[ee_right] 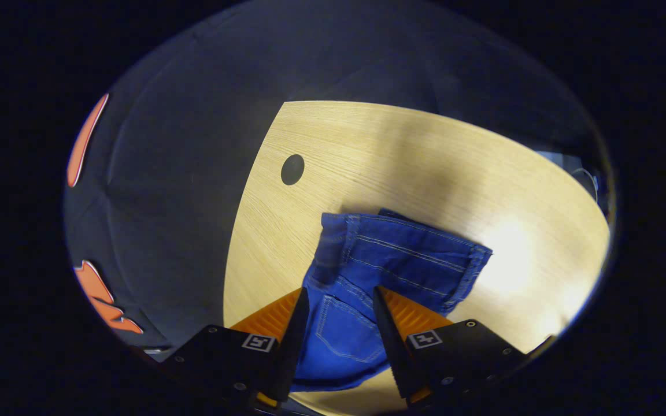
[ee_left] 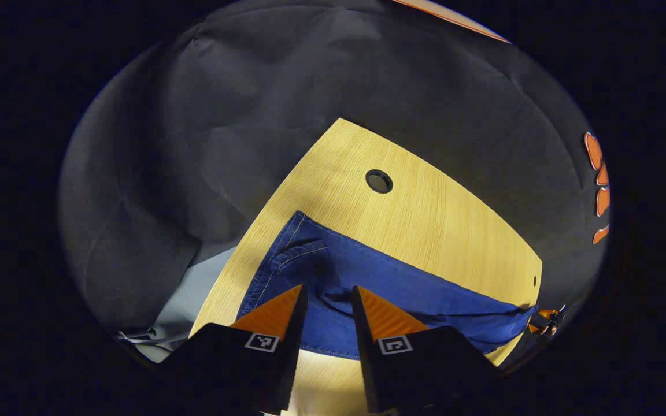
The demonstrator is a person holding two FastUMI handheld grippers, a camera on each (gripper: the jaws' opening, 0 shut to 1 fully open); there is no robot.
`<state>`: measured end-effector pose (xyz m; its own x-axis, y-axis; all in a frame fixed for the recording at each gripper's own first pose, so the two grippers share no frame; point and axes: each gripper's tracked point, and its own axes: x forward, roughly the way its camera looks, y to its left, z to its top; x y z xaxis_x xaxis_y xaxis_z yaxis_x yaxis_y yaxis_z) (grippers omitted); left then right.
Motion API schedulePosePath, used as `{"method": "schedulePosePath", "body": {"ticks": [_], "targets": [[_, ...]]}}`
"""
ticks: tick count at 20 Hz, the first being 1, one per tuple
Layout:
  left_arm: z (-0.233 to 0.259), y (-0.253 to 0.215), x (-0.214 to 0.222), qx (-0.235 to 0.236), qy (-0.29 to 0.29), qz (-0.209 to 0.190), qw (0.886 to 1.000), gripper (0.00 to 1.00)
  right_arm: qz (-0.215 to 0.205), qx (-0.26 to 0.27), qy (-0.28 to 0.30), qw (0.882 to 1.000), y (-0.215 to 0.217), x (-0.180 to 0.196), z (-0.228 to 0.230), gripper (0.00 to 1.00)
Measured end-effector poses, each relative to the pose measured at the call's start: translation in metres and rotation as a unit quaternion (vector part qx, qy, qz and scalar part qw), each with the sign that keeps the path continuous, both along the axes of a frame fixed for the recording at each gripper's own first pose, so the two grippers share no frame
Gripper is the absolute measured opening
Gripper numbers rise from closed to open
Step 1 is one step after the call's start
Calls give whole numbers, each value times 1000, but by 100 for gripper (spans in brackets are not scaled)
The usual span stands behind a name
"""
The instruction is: Grasp the waist and the cuffs of the jeans and fold them to make the two legs overlap; first hold the waist and fold one-third of the jeans toward the cuffs, then hold the cuffs and fold the remaining one-third in the same direction to finish folding.
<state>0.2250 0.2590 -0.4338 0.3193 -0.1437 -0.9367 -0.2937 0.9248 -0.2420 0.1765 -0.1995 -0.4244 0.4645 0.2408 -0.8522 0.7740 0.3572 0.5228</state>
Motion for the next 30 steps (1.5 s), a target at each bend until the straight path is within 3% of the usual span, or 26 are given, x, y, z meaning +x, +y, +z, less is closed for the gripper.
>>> {"method": "schedulePosePath", "body": {"ticks": [1,2,3,4,7,10,12,15,17,19,20,22,23,24,26,28,30], "targets": [[3,-2,-4,4,5,-10,1000,50,18,-13,10,1000,0,-11,-4,62],[7,-4,-7,4,12,-16,1000,51,36,-24,25,999,2,-24,-10,70],[10,-8,-16,0,29,-25,999,51,58,-30,43,997,6,-39,-17,84],[13,-12,-22,-2,39,-29,999,64,72,-34,54,995,10,-48,-22,88],[23,-19,-32,-4,50,-40,998,72,86,-13,59,994,27,-66,-28,92],[33,-27,-47,-3,66,-50,997,86,85,-24,65,994,19,-77,-32,95],[35,-14,-61,48,77,-78,993,98,81,-32,77,993,11,-82,-40,95],[41,0,-76,121,79,-126,981,98,62,-35,78,994,4,-71,-53,96],[48,-6,-79,133,64,-134,980,98,46,-32,62,996,0,-57,-54,95],[60,-14,-84,139,47,-139,979,97,59,-39,63,996,-2,-59,-53,96],[63,-18,-88,141,42,-139,979,99,68,-50,66,994,-6,-63,-56,93],[63,-25,-96,141,36,-143,979,100,73,-65,61,993,-7,-64,-58,70],[62,-27,-97,138,32,-147,979,100,79,-64,45,994,-4,-62,-59,65],[61,-29,-98,136,28,-149,979,99,69,-55,34,996,0,-60,-58,46],[61,-28,-102,136,25,-147,979,100,52,-55,25,997,1,-59,-54,37],[65,-28,-97,135,2,-140,981,100,41,-80,7,996,4,-51,-43,20],[74,-26,-92,133,-27,-135,981,100,56,-108,-26,992,6,-45,-23,26]]}}
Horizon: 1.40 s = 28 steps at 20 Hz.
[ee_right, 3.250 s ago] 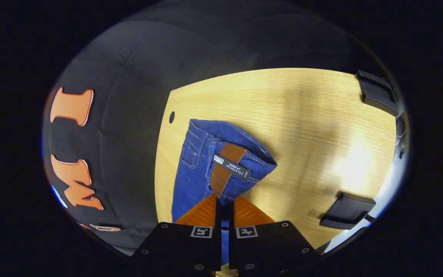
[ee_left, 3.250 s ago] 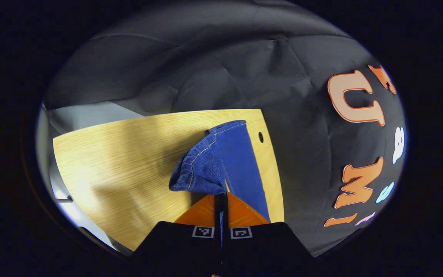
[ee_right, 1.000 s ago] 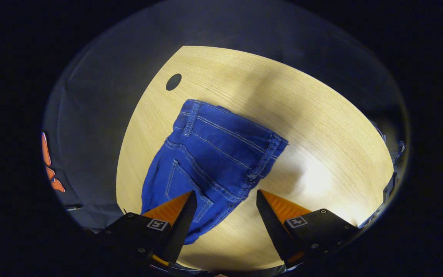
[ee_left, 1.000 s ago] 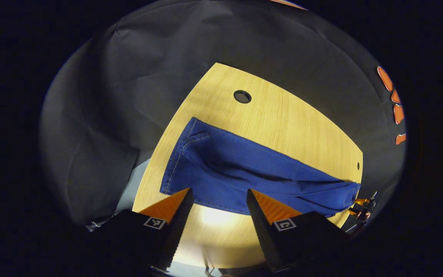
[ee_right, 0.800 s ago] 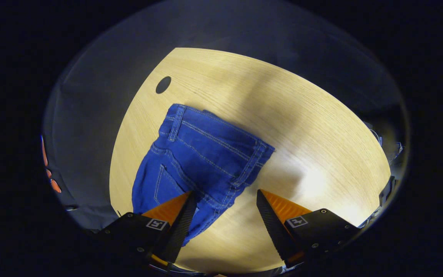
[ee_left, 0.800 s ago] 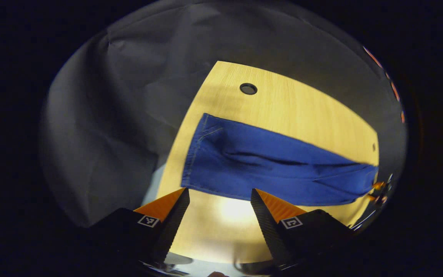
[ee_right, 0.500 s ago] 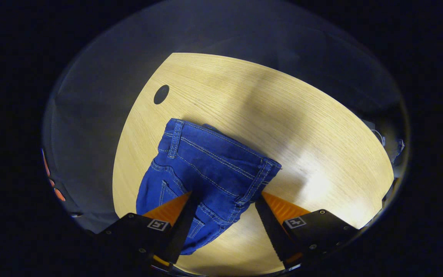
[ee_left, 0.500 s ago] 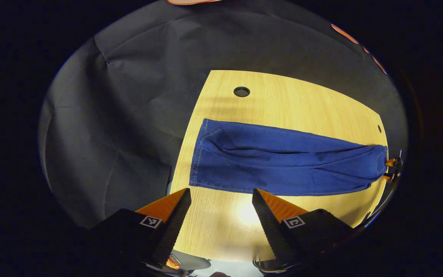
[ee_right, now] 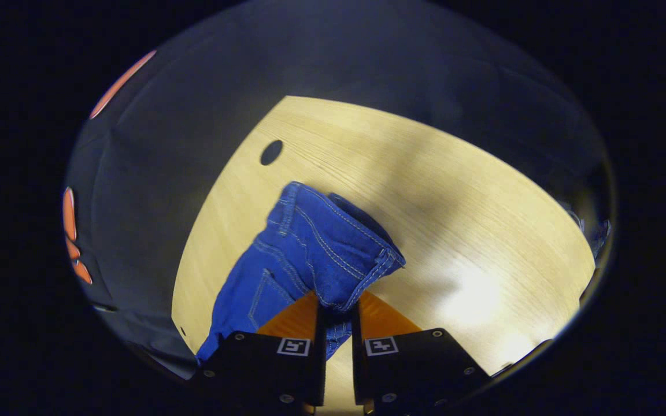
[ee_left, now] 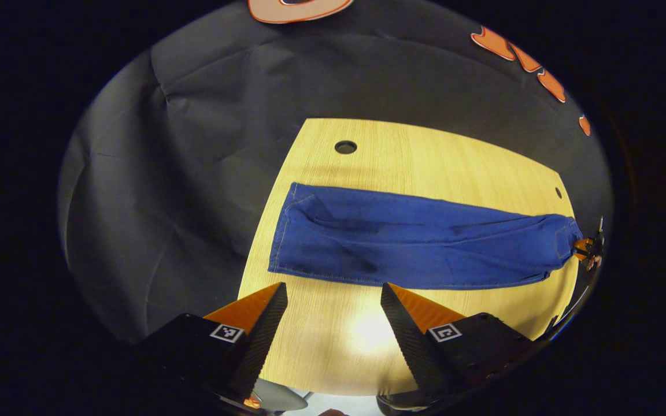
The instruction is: Grasp the waist and the cuffs of the jeans and fold them to make the two legs overlap; first hold the waist and fold one-third of the jeans toward the cuffs, then hold the cuffs and fold the remaining one-third in the same direction to finish folding.
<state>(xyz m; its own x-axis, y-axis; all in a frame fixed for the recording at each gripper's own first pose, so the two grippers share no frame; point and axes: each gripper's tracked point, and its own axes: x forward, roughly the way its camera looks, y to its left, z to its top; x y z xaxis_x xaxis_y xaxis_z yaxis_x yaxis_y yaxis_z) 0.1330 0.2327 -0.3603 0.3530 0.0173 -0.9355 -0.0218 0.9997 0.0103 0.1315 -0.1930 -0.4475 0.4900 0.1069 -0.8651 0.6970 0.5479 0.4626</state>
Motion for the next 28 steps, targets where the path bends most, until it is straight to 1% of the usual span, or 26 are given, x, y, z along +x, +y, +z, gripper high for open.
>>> {"method": "schedulePosePath", "body": {"ticks": [1,4,7,11,13,14,15,16,19,23,26,28], "targets": [[6,2,1,3,-16,-3,1000,100,3,-7,-13,1000,3,2,15,20],[18,4,6,19,-58,-4,998,100,17,-10,-60,998,21,13,63,20],[23,8,12,15,-70,-1,997,100,34,-15,-97,995,39,15,102,20],[22,11,11,0,-85,23,996,100,79,-21,-151,985,84,29,150,20],[23,12,11,-1,-89,34,996,100,108,-23,-174,979,117,35,176,20],[22,11,11,-5,-88,37,995,97,123,-25,-183,975,131,36,186,20],[22,12,10,-7,-88,41,995,100,139,-28,-189,972,145,37,193,20],[22,11,10,-10,-87,45,995,100,151,-30,-193,969,159,40,197,20],[20,11,12,-19,-85,55,995,100,177,-15,-198,964,198,41,206,20],[22,13,12,-33,-78,76,993,100,220,-6,-197,955,256,45,207,20],[20,9,10,-44,-69,92,992,100,232,0,-191,954,288,47,201,20],[21,7,9,-54,-62,104,991,99,234,4,-175,956,305,47,186,20]]}}
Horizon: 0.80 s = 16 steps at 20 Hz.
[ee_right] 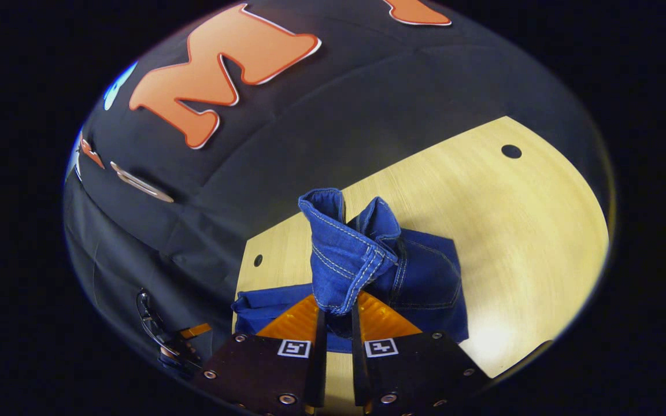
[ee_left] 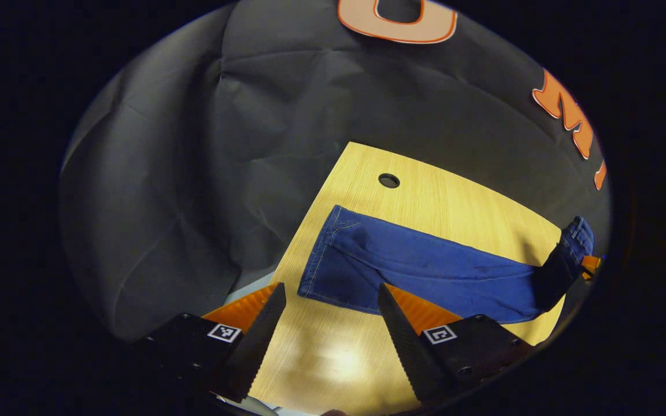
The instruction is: Grasp the waist and the cuffs of the jeans and fold them to make the two legs overlap; first hold the waist and fold one-third of the jeans toward the cuffs, then hold the cuffs and fold the remaining one-third in the same direction to finish folding.
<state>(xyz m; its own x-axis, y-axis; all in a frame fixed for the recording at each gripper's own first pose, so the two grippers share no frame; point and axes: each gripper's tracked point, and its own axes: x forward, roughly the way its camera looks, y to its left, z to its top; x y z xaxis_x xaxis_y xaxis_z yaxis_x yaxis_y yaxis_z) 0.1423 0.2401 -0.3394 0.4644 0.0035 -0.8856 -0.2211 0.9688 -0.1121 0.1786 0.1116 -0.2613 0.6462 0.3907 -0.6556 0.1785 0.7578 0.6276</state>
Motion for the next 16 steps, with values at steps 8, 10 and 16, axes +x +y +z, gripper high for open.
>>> {"method": "schedulePosePath", "body": {"ticks": [8,10,16], "targets": [[-8,-8,-7,-70,45,42,996,98,32,18,68,997,71,-22,-46,48],[-8,-9,-6,-83,55,53,994,98,27,39,54,997,78,-16,-36,63],[-13,-14,-10,-143,79,91,982,98,0,28,33,999,56,-8,-21,84]]}}
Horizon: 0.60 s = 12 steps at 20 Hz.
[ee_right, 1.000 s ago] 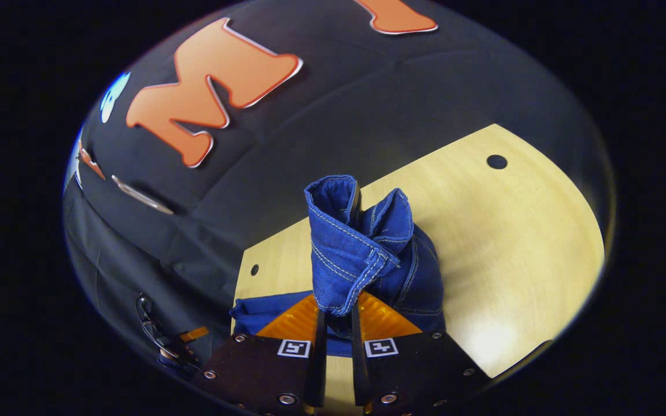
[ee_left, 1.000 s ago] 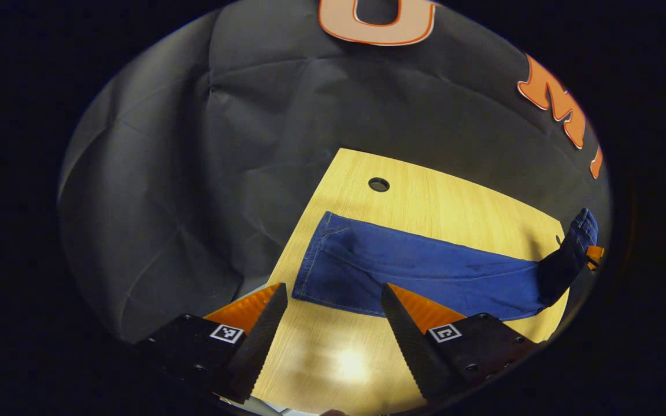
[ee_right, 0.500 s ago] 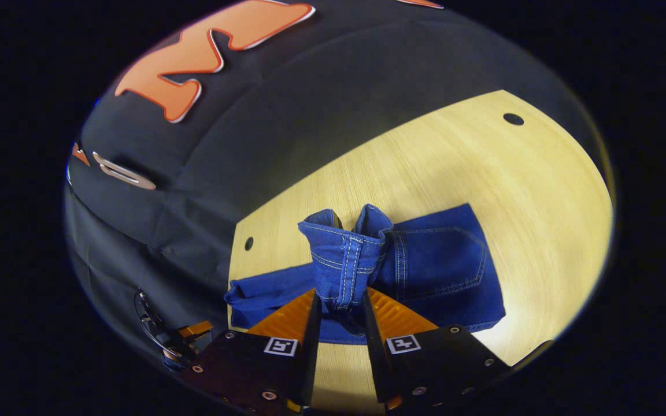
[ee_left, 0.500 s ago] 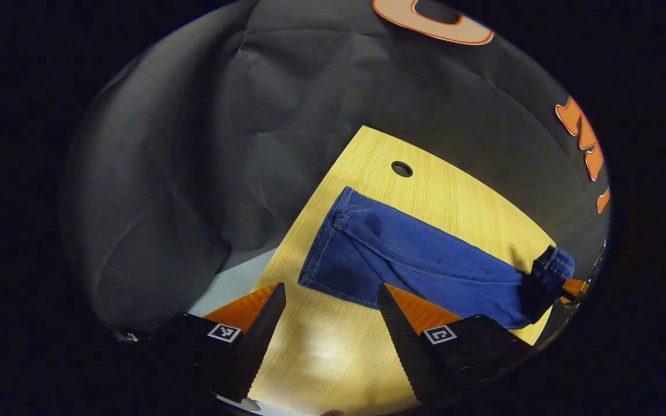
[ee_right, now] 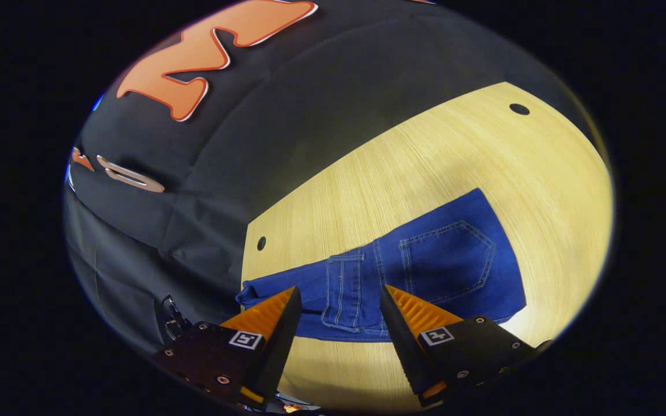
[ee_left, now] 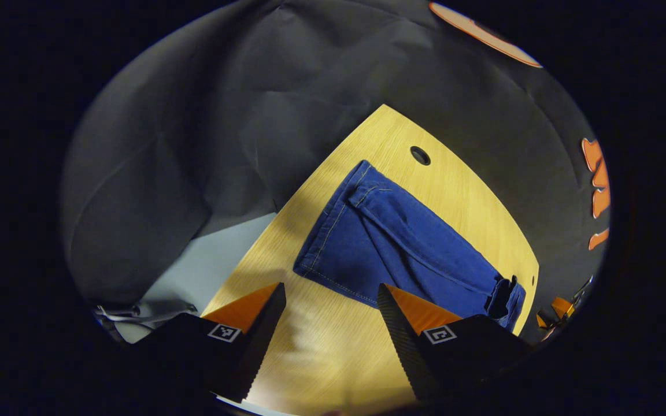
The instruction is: Grasp the waist and the cuffs of the jeans and fold them to make the two legs overlap; first hold the waist and fold one-third of the jeans toward the cuffs, then hold the cuffs and fold the remaining one-third in the same direction to finish folding.
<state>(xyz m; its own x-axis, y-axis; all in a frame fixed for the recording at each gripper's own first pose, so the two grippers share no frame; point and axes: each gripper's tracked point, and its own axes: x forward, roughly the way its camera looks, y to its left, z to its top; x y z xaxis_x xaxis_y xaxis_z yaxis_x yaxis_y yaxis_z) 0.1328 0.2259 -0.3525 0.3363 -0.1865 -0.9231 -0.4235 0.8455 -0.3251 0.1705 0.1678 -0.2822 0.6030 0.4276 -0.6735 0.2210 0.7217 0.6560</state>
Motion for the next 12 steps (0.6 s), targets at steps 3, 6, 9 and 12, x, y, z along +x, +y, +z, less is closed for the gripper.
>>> {"method": "schedulePosePath", "body": {"ticks": [3,6,9,12], "targets": [[3,0,0,-50,14,46,998,98,-19,-17,-14,1000,-22,2,15,90],[11,2,1,-88,14,89,992,98,-37,-25,-22,999,-40,2,27,92],[10,12,11,-110,-7,107,988,97,-51,-24,-28,998,-49,1,36,92],[19,-3,24,-150,-32,89,984,95,-53,-23,-26,998,-50,-5,39,92]]}}
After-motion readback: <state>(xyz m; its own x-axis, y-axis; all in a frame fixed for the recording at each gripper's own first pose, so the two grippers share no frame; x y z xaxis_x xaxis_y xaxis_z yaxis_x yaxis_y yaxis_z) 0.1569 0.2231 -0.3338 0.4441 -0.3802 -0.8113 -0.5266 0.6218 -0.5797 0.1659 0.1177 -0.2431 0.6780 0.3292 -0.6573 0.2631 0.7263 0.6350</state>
